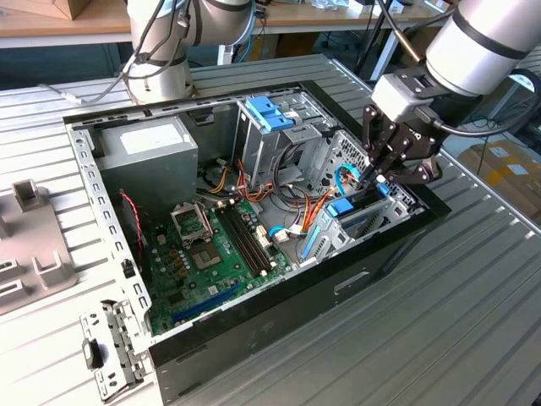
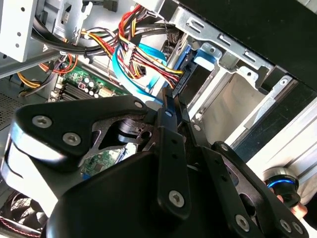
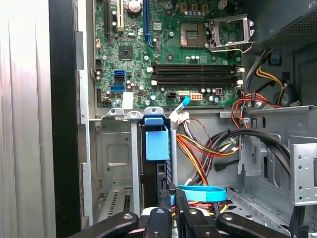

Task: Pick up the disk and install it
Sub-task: 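Insert the second disk wire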

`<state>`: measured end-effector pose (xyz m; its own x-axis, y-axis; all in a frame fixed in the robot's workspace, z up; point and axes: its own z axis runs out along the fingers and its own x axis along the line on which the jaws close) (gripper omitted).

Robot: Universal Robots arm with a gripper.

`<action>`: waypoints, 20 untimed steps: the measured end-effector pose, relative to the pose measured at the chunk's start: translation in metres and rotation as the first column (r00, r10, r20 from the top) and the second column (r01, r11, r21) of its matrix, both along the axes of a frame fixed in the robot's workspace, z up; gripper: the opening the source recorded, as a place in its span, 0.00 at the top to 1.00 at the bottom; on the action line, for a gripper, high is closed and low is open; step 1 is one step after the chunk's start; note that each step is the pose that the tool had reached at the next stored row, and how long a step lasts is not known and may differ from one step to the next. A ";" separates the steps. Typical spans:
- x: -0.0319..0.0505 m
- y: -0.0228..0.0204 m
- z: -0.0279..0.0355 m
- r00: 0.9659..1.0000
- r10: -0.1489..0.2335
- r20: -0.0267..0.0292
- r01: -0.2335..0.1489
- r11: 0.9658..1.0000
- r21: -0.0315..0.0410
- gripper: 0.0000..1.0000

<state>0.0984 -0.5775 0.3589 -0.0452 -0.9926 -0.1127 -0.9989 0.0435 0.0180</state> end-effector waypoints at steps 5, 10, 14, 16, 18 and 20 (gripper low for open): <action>-0.0002 -0.0008 -0.0047 1.000 0.000 0.000 0.000 1.000 0.000 0.84; 0.0006 -0.0012 -0.0083 1.000 0.001 0.000 -0.001 1.000 0.000 0.84; 0.0018 -0.0016 -0.0092 1.000 0.003 0.000 -0.003 1.000 0.000 0.84; 0.0019 -0.0022 -0.0092 1.000 0.006 0.000 -0.006 1.000 0.000 0.84; 0.0021 -0.0028 -0.0097 1.000 0.013 0.000 -0.013 1.000 0.000 0.84; 0.0022 -0.0030 -0.0100 1.000 0.018 0.000 -0.018 1.000 0.000 0.84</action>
